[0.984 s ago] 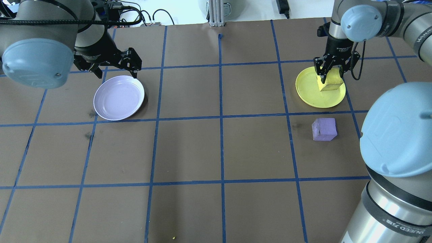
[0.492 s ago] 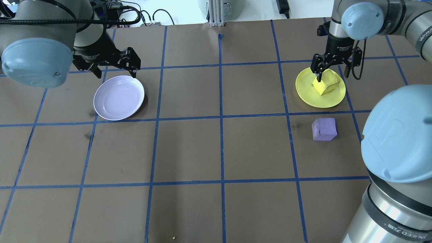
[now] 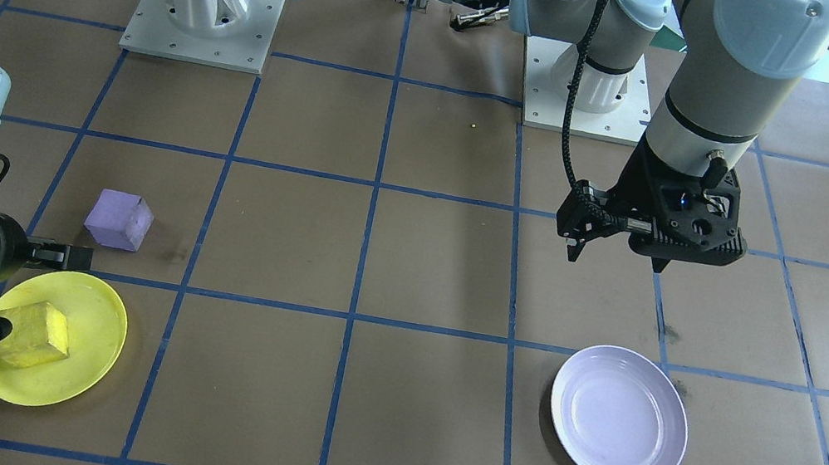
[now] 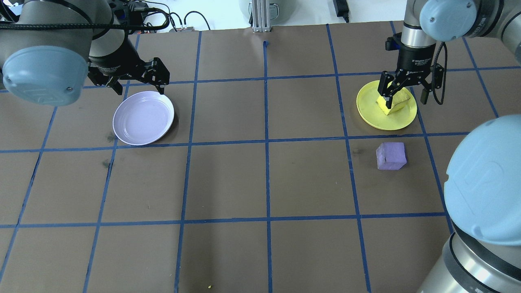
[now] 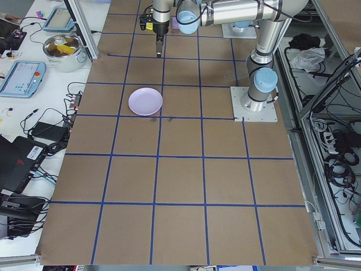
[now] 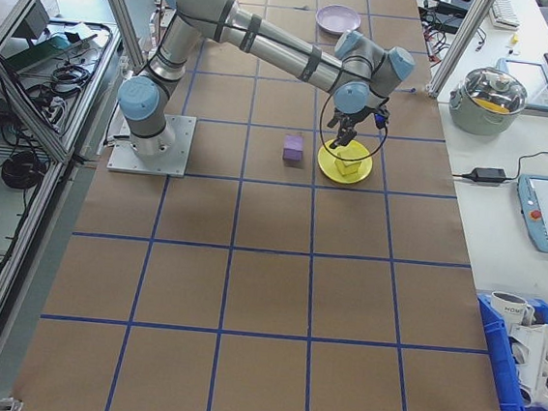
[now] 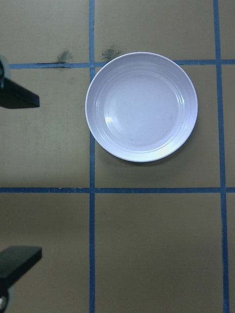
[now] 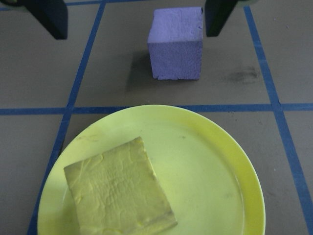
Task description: Sort blocks by color into plates
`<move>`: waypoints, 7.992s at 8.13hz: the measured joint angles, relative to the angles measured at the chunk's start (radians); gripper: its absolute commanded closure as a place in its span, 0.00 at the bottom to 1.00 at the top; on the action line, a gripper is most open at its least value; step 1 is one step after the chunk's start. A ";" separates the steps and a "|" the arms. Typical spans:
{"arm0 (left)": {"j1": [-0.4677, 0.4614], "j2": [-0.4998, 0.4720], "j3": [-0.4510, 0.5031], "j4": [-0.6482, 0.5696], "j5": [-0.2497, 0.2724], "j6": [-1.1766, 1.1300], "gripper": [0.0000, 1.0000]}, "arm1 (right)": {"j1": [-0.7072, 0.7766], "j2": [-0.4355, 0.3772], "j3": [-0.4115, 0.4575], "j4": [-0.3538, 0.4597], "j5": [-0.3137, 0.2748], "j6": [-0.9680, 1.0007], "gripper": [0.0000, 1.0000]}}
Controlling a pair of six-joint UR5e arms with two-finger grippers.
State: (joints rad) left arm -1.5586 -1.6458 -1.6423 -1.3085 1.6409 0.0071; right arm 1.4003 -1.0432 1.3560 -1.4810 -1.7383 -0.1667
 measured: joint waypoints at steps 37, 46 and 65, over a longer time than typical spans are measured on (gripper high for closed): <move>-0.102 -0.070 -0.001 -0.035 -0.109 -0.186 0.00 | 0.226 -0.452 0.335 -0.213 0.268 0.362 0.00; -0.261 -0.346 -0.007 -0.022 -0.189 -0.476 0.00 | 0.141 -0.556 0.223 0.020 0.187 0.343 0.00; 0.150 -0.280 0.193 -0.209 0.013 0.200 1.00 | 0.143 -0.556 0.222 -0.017 0.198 0.353 0.00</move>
State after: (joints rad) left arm -1.4081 -1.9255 -1.4497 -1.5173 1.6539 0.2071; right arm 1.5434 -1.5991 1.5783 -1.4976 -1.5399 0.1861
